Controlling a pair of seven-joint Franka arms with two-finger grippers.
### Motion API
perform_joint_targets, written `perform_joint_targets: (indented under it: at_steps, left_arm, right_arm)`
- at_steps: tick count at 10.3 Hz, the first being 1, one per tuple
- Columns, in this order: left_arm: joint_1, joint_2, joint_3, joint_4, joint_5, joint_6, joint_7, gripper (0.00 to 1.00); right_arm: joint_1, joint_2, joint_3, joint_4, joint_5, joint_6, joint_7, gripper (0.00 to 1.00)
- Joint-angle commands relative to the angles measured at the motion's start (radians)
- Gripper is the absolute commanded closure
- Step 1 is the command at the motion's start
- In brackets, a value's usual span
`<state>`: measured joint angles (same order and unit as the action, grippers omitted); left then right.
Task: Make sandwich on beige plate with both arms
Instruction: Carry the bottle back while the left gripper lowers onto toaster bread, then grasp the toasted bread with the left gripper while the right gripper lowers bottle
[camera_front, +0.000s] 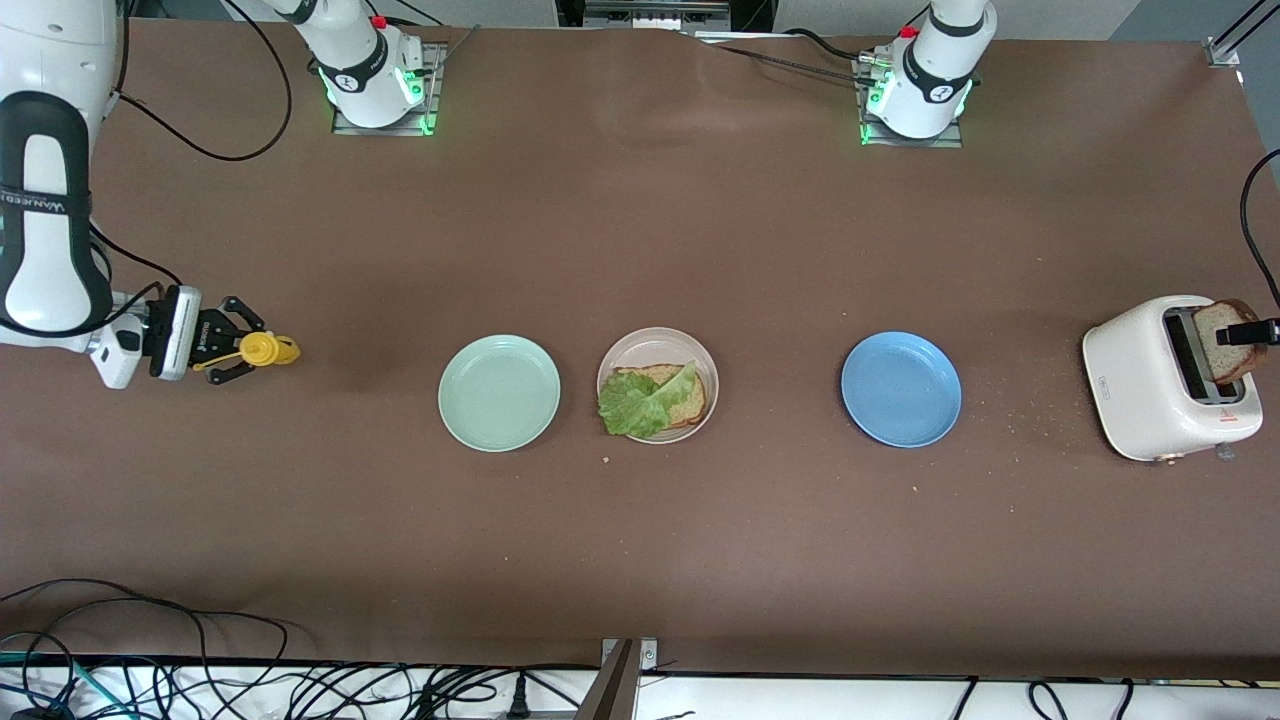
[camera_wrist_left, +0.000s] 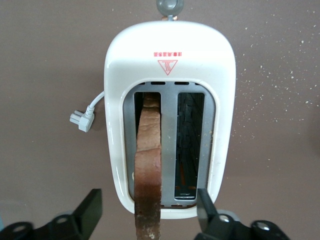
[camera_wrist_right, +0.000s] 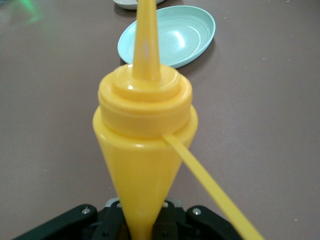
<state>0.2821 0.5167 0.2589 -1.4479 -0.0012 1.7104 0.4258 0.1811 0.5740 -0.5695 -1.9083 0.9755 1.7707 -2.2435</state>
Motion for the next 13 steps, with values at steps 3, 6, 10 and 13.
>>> perform_joint_targets:
  at_steps: [3,6,10,13]
  left_arm:
    - [-0.021,-0.023,-0.02,-0.011,0.118,-0.015,0.028,1.0]
    - [-0.037,-0.024,-0.02,0.027,0.132,-0.037,0.028,1.0]
    - [-0.067,-0.018,-0.021,0.098,0.118,-0.132,0.025,1.0]
    - [-0.096,-0.006,-0.033,0.217,0.06,-0.239,0.025,1.0]
  right_arm:
    - [-0.054,0.082,0.013,-0.006,0.124,-0.06,-0.191,1.0]
    - [-0.055,0.086,0.013,-0.003,0.126,-0.063,-0.194,1.0]
    - [-0.066,0.086,0.013,0.003,0.126,-0.065,-0.194,0.45]
    - [-0.078,0.092,0.011,0.014,0.123,-0.074,-0.194,0.28]
